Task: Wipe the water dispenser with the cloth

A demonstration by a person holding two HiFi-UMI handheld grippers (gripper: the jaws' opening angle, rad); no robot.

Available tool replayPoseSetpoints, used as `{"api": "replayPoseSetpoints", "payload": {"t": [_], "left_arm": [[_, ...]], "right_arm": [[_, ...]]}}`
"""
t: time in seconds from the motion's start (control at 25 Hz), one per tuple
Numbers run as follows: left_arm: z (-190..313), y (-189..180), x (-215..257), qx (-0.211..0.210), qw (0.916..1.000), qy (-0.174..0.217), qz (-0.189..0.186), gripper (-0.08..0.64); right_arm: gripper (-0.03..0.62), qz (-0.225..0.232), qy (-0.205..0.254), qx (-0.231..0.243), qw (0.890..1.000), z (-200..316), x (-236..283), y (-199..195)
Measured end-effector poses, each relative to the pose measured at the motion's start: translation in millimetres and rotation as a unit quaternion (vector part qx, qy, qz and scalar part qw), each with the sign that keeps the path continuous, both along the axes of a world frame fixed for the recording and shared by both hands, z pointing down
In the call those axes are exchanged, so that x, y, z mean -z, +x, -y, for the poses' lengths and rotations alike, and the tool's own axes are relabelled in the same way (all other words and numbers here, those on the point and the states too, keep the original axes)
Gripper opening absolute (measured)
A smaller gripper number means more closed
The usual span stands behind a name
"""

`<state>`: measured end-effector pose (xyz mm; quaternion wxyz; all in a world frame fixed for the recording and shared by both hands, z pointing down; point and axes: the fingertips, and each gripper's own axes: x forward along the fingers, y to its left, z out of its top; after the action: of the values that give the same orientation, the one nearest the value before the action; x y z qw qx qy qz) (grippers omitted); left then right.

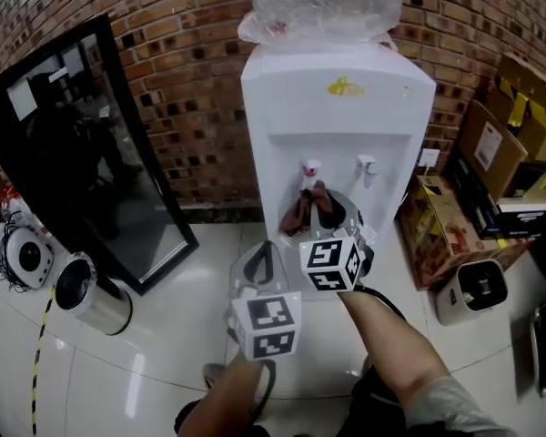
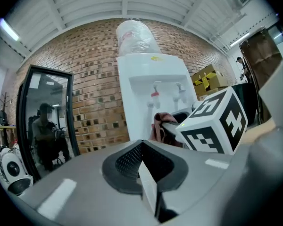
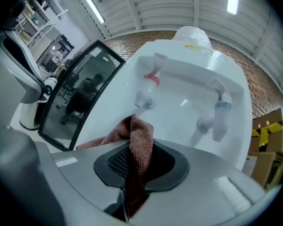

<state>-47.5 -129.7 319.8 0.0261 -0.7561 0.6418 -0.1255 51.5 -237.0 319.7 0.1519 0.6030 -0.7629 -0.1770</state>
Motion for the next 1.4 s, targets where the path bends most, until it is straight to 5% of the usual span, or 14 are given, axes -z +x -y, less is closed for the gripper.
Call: {"api": "replayPoseSetpoints", "payload": {"t": [0.6,0.88,1.04,1.4], "left_arm": [[9.8,140.7,-15.4,-0.119,0.9925,-0.014,-0.024,0.0],[2.4,160.5,-19.9,-0.141,0.9893,-0.019,-0.033,0.0],[2.3,129.4,-24.0,-0.121,0.9922,-0.019,-0.021,0.0],[5.2,-22.3,-30.2,0.009,1.0,-0.005,0.0,0.0]], "right_arm": [[0.077,-0.029,-0.011,-0.114,0.993,-27.1,9.9,147.3],[0.077,-0.016,-0.036,-0.155,0.987,-35.8,-1.1,184.4],[0.078,-0.01,-0.004,-0.105,0.994,-52.9,20.4,148.7],[0.078,-0.012,-0.013,0.062,0.998,-62.5,-3.1,-29.3]]}}
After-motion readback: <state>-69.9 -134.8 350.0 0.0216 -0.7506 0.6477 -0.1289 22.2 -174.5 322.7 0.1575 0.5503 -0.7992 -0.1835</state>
